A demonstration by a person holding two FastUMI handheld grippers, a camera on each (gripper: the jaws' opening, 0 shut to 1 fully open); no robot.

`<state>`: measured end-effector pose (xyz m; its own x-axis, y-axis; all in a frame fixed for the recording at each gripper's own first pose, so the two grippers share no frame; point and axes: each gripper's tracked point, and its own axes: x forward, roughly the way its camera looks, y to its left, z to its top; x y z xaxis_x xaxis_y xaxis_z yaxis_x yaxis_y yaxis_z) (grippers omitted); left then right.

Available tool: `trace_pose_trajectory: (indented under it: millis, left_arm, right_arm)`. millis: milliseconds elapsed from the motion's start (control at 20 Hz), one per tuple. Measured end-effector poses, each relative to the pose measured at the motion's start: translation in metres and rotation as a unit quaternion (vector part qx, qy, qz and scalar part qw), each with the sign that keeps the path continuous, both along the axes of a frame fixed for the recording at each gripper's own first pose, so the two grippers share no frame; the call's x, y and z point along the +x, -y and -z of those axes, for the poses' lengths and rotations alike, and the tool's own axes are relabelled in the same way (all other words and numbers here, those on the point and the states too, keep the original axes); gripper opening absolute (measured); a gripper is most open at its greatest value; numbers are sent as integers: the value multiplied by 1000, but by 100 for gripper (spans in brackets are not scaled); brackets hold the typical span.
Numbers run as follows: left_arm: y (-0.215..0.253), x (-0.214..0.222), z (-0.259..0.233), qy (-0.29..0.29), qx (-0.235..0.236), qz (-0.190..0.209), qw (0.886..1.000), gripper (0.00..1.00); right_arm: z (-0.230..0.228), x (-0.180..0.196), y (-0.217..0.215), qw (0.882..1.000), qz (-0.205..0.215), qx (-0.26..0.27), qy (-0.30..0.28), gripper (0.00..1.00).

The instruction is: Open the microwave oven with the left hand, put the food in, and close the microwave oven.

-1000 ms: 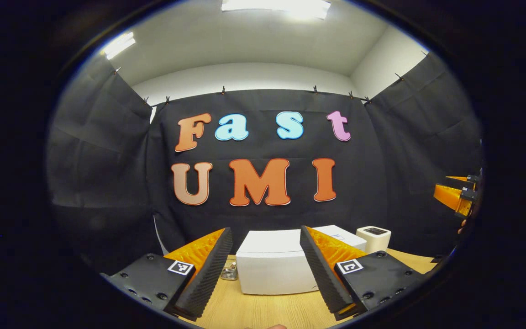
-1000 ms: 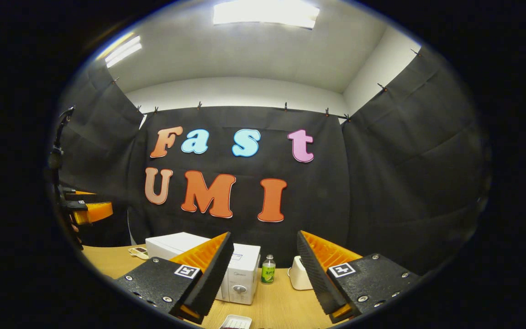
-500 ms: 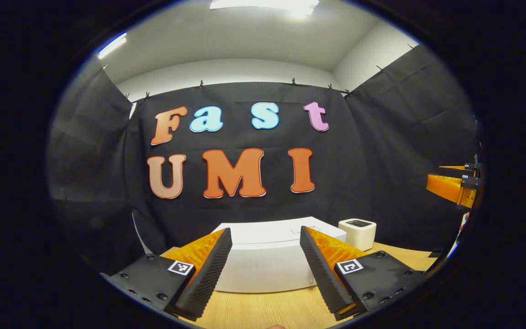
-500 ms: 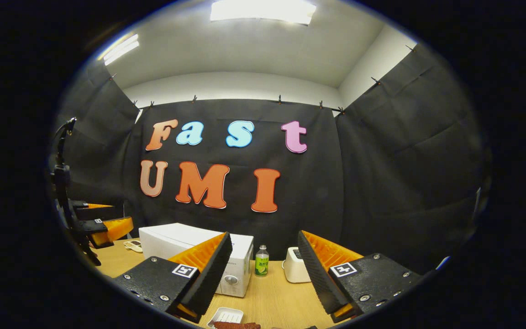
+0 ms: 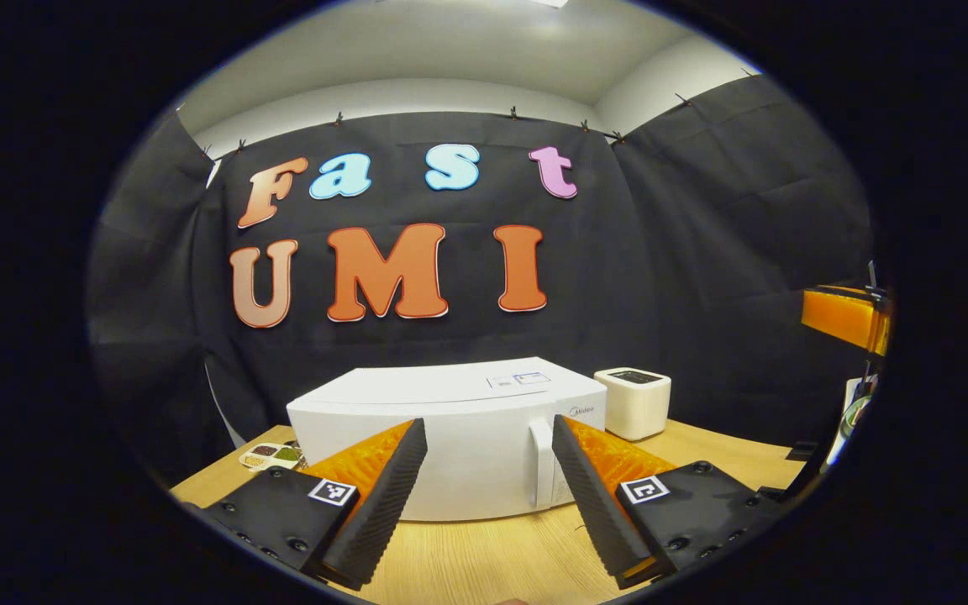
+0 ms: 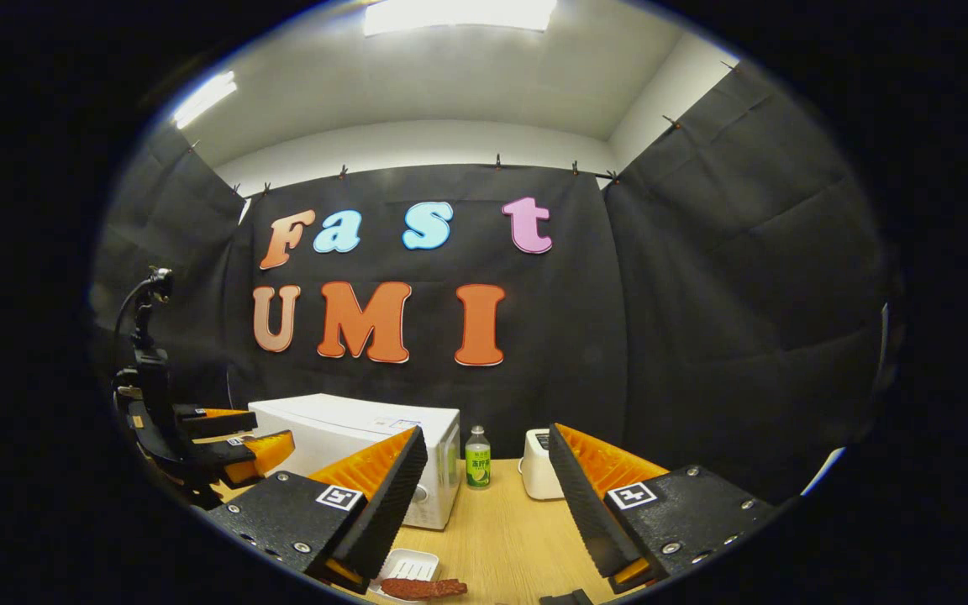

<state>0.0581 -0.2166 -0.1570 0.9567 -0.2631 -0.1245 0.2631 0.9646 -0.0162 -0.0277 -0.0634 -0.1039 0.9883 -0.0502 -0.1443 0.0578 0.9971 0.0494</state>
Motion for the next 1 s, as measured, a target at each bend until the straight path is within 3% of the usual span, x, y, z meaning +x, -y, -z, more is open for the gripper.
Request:
trace_pose_trajectory:
  millis: [100,200,250,300,450,500,650,850,900,1000]
  left_arm:
    - [17,7,29,-26,-4,8,1000,98]
    - [33,15,54,-59,-18,17,998,95]
    - [39,21,65,-69,-19,16,997,99]
    - [43,26,75,-78,-17,15,997,95]
    - [56,43,105,-96,-6,7,995,99]
    - [61,47,113,-100,-3,1,995,95]
    - [67,64,131,-104,8,-15,994,99]
    - [70,84,147,-109,7,-36,993,88]
    - [70,86,148,-107,4,-40,993,90]
    - [75,91,154,-114,1,-46,992,81]
  right_arm:
    - [15,-2,4,1000,0,0,-9,90]
    - [29,-3,9,1000,1,-4,-19,90]
    - [36,-4,11,1000,2,-7,-25,90]
    - [43,-4,12,1000,1,-10,-29,90]
    - [57,-4,14,999,1,-8,-40,90]
    - [64,-5,17,999,2,-3,-43,90]
    - [80,-10,24,998,3,7,-54,90]
    - [96,-14,30,998,10,19,-64,90]
    - [100,-15,29,997,11,21,-67,90]
    - [109,-17,30,997,13,21,-76,90]
